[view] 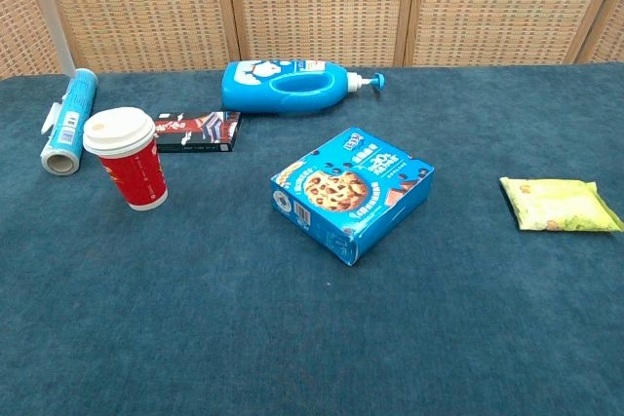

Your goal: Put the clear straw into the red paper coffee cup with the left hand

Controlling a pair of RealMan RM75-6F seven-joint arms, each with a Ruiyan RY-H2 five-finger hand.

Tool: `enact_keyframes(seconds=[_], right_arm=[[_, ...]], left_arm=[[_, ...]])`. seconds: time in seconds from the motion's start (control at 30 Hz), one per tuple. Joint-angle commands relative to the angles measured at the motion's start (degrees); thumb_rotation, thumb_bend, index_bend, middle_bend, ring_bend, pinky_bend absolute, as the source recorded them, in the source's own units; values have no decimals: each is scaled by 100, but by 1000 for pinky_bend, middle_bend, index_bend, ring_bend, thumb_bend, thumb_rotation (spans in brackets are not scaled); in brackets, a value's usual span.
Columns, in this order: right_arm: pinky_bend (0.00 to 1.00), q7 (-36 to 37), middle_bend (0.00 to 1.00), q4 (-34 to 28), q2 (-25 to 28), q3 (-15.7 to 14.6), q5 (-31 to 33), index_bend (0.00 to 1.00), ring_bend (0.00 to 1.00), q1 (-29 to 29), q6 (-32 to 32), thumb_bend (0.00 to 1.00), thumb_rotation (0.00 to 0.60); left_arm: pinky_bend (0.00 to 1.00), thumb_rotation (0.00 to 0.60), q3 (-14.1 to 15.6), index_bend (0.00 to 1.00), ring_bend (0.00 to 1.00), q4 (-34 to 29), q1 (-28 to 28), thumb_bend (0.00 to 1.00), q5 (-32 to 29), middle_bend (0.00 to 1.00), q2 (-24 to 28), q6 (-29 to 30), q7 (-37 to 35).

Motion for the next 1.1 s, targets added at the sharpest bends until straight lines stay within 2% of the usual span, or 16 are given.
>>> enact_keyframes(seconds=[0.03, 0.23, 0.43, 1.1], right_arm=[[0, 32, 0, 9, 2, 29, 86, 0, 0, 25, -66, 0, 600], [0, 25, 0, 45, -7, 51, 177, 0, 0, 55, -137, 0, 600], [0, -1, 0, 79, -33, 53, 281, 0, 0, 86, -238, 0, 600], [0, 86, 0, 187, -39, 78, 470, 0, 0, 140, -382, 0, 600]], left_arm=[[0, 600, 31, 632, 0, 310, 87, 487, -141, 0, 140, -70, -247], [0, 600, 189, 632, 0, 689, 76, 487, -163, 0, 139, -343, -373], [0, 600, 265, 632, 0, 1139, -5, 486, -102, 0, -164, -436, -798], [0, 600, 160, 632, 0, 1912, -292, 489, -262, 0, -929, -550, -1334]])
